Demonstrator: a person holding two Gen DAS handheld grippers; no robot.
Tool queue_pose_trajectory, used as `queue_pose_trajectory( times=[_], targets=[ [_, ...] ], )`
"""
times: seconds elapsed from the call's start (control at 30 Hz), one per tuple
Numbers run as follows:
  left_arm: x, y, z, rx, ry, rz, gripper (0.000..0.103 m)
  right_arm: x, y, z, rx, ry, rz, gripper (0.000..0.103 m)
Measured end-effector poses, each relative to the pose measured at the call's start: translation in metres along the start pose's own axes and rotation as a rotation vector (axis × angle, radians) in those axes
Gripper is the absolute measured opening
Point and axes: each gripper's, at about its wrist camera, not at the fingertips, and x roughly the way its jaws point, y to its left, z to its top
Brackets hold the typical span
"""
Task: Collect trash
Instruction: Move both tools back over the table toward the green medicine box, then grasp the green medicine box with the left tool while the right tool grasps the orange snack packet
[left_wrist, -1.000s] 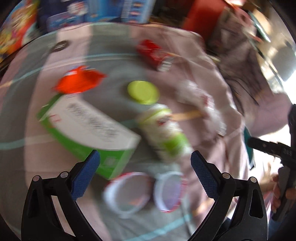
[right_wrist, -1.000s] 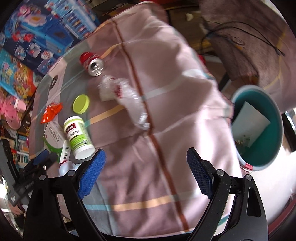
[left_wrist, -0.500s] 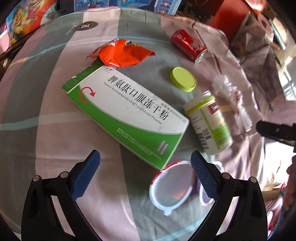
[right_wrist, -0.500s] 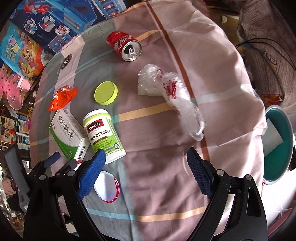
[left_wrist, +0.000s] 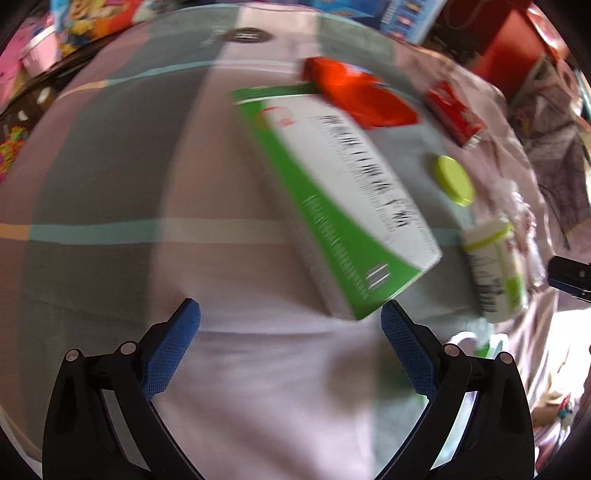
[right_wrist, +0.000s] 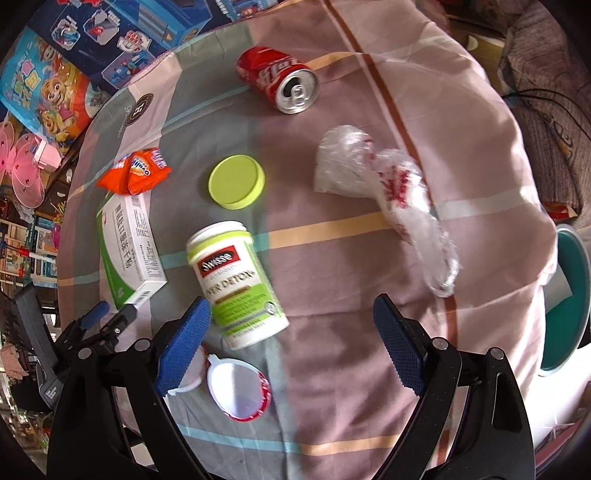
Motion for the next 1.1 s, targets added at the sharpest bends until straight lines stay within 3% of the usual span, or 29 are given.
queue_pose_trajectory(
  times=[0.13,0.27,0.4,0.6,0.67,0.7,0.73,0.8,1.1],
  targets=[
    [-0.010,0.020,0.004,-0.076,-0.017,-0.013,0.098,0.004,0.017,0.010,-0.027,-0.002,0.005,0.085],
    [-0.019,0.007,0.017,-0.072,-0.045,-0.063,0.098,0.004,0.032,0.021,-0.056,-0.008,0.004,0.085],
    [-0.009,-0.018,0.040,-0.035,-0.058,-0.043,0.098,0.006,0.047,0.033,-0.084,-0.011,-0.003,0.085],
    [0.024,-0.038,0.063,0.013,-0.007,0.022,0.098,0.017,0.062,0.057,-0.107,-0.006,-0.031,0.085],
    [0.030,-0.033,0.065,0.007,-0.009,0.017,0.095,0.024,0.067,0.065,-0.106,0.003,-0.025,0.085],
    [0.027,-0.030,0.066,0.007,-0.036,0.023,0.079,0.029,0.072,0.070,-0.108,0.011,-0.019,0.085],
    [0.023,-0.025,0.066,0.008,-0.052,0.033,0.077,0.032,0.076,0.074,-0.111,0.016,-0.014,0.085],
    [0.021,-0.009,0.067,-0.010,-0.053,-0.001,0.076,0.041,0.090,0.082,-0.128,0.025,-0.004,0.085],
    [0.011,0.048,0.068,-0.082,-0.081,0.014,0.077,0.083,0.161,0.102,-0.220,0.054,0.087,0.085]
  ],
)
